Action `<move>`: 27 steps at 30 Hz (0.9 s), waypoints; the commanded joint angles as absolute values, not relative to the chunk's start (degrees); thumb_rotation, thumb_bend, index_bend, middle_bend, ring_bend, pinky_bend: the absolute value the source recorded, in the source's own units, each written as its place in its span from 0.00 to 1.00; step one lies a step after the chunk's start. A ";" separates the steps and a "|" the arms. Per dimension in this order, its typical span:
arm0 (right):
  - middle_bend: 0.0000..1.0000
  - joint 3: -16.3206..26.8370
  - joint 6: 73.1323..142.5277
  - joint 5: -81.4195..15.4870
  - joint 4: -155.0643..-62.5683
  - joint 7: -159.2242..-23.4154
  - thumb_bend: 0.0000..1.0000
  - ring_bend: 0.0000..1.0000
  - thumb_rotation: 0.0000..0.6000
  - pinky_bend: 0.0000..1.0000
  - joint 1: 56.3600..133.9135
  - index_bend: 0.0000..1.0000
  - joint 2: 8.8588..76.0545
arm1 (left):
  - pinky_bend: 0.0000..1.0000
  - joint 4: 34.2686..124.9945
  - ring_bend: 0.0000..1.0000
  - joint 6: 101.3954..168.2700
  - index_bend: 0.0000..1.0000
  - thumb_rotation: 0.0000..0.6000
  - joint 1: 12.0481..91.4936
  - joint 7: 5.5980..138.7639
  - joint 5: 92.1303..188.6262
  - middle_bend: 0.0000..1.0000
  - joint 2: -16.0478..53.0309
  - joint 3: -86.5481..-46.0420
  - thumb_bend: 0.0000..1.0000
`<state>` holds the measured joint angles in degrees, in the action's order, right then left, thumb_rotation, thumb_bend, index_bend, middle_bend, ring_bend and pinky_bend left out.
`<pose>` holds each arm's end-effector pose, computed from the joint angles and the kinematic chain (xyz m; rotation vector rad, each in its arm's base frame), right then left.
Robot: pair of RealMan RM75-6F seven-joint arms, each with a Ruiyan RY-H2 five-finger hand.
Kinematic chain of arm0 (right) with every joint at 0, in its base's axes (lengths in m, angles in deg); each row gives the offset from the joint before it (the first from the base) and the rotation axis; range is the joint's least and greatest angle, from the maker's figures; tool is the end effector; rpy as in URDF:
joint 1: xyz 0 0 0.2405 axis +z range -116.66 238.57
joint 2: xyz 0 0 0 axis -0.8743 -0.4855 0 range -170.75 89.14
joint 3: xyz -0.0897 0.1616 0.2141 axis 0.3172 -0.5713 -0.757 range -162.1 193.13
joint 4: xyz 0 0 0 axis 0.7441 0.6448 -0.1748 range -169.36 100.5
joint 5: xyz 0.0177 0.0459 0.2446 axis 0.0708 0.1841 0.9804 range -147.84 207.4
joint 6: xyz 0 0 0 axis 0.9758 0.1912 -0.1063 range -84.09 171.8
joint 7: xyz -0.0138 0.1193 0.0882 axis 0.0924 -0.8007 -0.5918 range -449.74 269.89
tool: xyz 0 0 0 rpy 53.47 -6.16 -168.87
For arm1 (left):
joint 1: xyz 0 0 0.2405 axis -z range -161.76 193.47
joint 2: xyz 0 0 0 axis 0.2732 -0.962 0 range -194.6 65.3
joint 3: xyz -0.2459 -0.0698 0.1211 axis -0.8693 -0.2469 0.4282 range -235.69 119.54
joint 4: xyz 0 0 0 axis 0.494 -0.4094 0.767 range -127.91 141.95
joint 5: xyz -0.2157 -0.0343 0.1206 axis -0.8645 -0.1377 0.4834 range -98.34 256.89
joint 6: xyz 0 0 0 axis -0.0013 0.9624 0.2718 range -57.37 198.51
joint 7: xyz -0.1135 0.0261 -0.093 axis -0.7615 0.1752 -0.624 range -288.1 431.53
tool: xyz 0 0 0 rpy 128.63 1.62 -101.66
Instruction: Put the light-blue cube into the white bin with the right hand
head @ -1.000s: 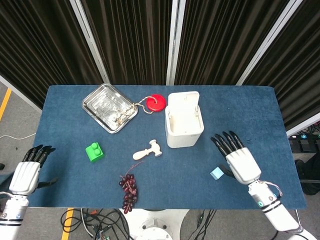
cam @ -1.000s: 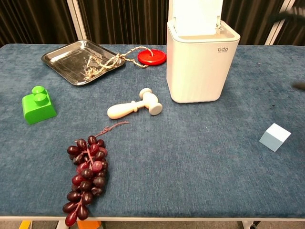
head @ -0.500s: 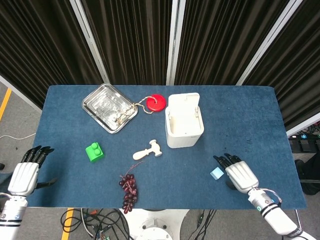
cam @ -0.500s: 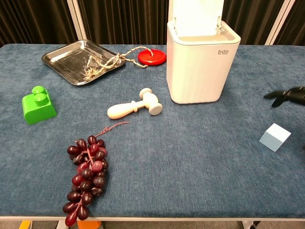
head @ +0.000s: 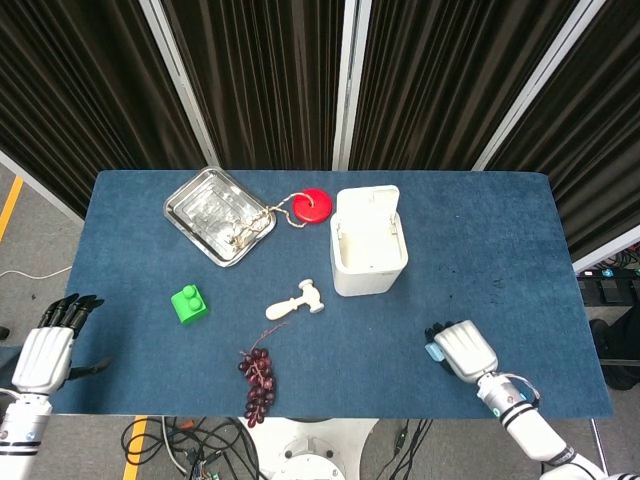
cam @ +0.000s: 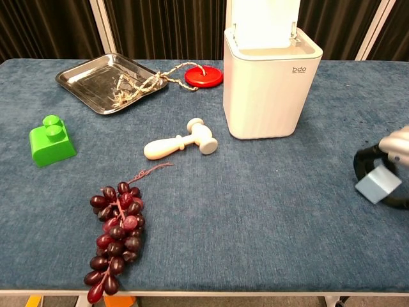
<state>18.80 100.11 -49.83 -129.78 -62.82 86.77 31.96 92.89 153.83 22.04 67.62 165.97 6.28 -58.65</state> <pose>-0.2816 -0.2501 -0.0024 2.0688 -0.7852 0.5414 -0.3615 0.1905 0.0923 -1.4196 -0.9980 -0.9404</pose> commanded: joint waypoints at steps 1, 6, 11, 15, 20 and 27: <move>0.69 17.33 105.62 -52.62 -130.78 -65.99 0.36 0.68 1.00 0.80 85.15 0.83 31.07 | 0.12 92.85 0.07 153.83 0.17 1.00 22.06 67.50 166.08 0.13 6.25 -58.63 0.05; 0.69 12.85 117.14 -59.78 -135.49 -73.98 0.35 0.68 1.00 0.80 83.78 0.83 26.03 | 0.12 92.91 0.07 153.66 0.17 1.00 22.25 67.62 166.35 0.13 6.26 -58.63 0.05; 0.68 5.74 120.79 -61.31 -134.72 -78.68 0.32 0.67 1.00 0.79 87.06 0.82 25.22 | 0.12 92.91 0.07 152.80 0.17 1.00 22.50 68.25 166.43 0.13 6.39 -58.26 0.05; 0.68 -0.46 113.46 -55.05 -130.82 -81.09 0.32 0.67 1.00 0.78 94.35 0.79 28.60 | 0.12 92.94 0.07 153.08 0.17 1.00 22.28 68.72 166.13 0.13 6.56 -58.37 0.05; 0.28 -3.10 102.39 -47.10 -123.26 -81.54 0.20 0.25 1.00 0.30 102.12 0.35 34.37 | 0.12 92.56 0.07 152.43 0.18 1.00 22.33 67.73 165.56 0.13 6.78 -58.41 0.05; 0.00 -3.47 106.12 -48.23 -123.67 -83.05 0.00 0.00 1.00 0.00 103.00 0.00 37.22 | 0.12 91.80 0.07 152.62 0.17 1.00 22.26 66.32 165.62 0.13 6.61 -58.52 0.05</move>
